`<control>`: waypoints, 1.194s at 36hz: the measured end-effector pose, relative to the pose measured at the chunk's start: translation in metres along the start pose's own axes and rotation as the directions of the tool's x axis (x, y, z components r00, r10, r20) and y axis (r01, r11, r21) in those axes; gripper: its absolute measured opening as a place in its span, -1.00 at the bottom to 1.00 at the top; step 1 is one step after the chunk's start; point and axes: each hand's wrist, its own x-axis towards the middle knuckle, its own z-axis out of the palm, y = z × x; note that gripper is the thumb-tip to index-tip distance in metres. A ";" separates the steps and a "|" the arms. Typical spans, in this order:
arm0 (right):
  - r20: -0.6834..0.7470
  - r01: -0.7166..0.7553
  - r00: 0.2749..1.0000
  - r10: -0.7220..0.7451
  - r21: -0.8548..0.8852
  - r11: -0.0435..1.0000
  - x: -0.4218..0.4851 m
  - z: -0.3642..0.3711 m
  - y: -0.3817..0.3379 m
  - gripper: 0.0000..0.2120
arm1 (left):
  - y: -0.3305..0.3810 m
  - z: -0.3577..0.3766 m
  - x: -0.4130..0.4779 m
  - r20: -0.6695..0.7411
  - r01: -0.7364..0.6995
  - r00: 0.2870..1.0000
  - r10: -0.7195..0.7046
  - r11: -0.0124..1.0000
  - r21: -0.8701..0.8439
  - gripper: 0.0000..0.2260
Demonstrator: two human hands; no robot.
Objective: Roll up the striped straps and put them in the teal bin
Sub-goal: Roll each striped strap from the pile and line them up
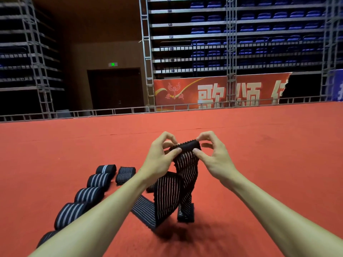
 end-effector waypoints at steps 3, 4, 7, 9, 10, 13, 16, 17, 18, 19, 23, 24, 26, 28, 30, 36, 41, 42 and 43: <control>0.077 -0.056 0.996 0.051 0.065 0.996 0.001 0.000 0.001 -0.72 | -0.002 -0.001 0.002 0.009 -0.020 1.000 0.019 0.998 0.059 -0.78; 0.091 -0.066 0.994 0.061 0.056 0.996 0.000 0.000 0.001 -0.73 | -0.004 -0.002 0.002 0.026 -0.017 1.000 0.015 0.997 0.075 -0.76; 0.073 -0.037 0.997 0.037 -0.010 0.999 -0.001 0.001 0.003 -0.73 | -0.006 -0.006 0.000 0.129 0.027 0.991 -0.045 0.990 0.137 -0.85; 0.050 -0.021 0.998 0.024 -0.048 0.999 -0.003 0.002 0.004 -0.71 | -0.007 -0.009 -0.003 0.226 0.056 0.969 -0.104 0.977 0.208 -0.85; 0.038 -0.018 0.999 0.021 -0.061 0.998 -0.004 0.003 0.005 -0.70 | -0.009 -0.011 -0.005 0.274 0.061 0.954 -0.125 0.971 0.232 -0.80; -0.011 -0.020 1.000 0.019 -0.087 0.996 -0.005 0.006 0.009 -0.63 | -0.016 -0.018 -0.011 0.365 0.057 0.913 -0.182 0.944 0.326 -0.58; -0.062 -0.028 0.998 0.023 -0.090 0.996 -0.005 0.007 0.012 -0.63 | -0.023 -0.022 -0.017 0.378 0.051 0.901 -0.213 0.917 0.395 -0.42; -0.073 -0.031 0.997 0.024 -0.095 0.995 -0.004 0.007 0.012 -0.65 | -0.026 -0.022 -0.019 0.374 0.041 0.905 -0.205 0.914 0.403 -0.41; -0.079 -0.035 0.996 0.027 -0.098 0.995 -0.004 0.007 0.012 -0.67 | -0.027 -0.023 -0.021 0.370 0.026 0.909 -0.190 0.913 0.406 -0.41; -0.083 -0.039 0.996 0.030 -0.099 0.994 -0.004 0.006 0.013 -0.69 | -0.028 -0.023 -0.022 0.366 0.006 0.915 -0.172 0.911 0.413 -0.42; -0.091 -0.049 0.995 0.038 -0.117 0.992 -0.004 0.005 0.016 -0.73 | -0.033 -0.027 -0.024 0.333 -0.038 0.936 -0.113 0.908 0.416 -0.56; -0.091 -0.055 0.995 0.044 -0.121 0.991 -0.005 0.005 0.017 -0.72 | -0.034 -0.028 -0.024 0.329 -0.041 0.938 -0.109 0.908 0.417 -0.61; -0.096 -0.059 0.994 0.046 -0.138 0.989 -0.007 0.004 0.018 -0.70 | -0.035 -0.030 -0.026 0.334 -0.064 0.938 -0.095 0.899 0.433 -0.75; -0.095 -0.040 0.995 0.024 -0.177 0.983 -0.009 0.003 0.019 -0.70 | -0.036 -0.031 -0.027 0.341 -0.087 0.936 -0.084 0.885 0.457 -0.84; -0.099 -0.032 0.995 0.012 -0.210 0.977 -0.010 0.003 0.021 -0.72 | -0.035 -0.031 -0.029 0.344 -0.089 0.935 -0.081 0.888 0.451 -0.89; -0.159 -0.010 0.987 -0.035 -0.275 0.961 -0.007 0.007 0.023 -0.78 | -0.022 -0.034 -0.031 0.352 -0.089 0.934 -0.059 0.917 0.390 -0.94; -0.191 0.082 0.968 -0.162 -0.372 0.925 0.001 0.010 0.016 -0.73 | -0.008 -0.032 -0.033 0.416 -0.119 0.908 -0.057 0.915 0.385 -0.93; -0.213 0.067 0.964 -0.158 -0.378 0.923 0.004 0.007 0.015 -0.73 | -0.007 -0.033 -0.035 0.457 -0.129 0.887 -0.066 0.915 0.383 -0.92; -0.237 0.023 0.964 -0.117 -0.368 0.930 0.006 0.003 0.013 -0.74 | -0.006 -0.033 -0.037 0.488 -0.129 0.869 -0.078 0.917 0.377 -0.93</control>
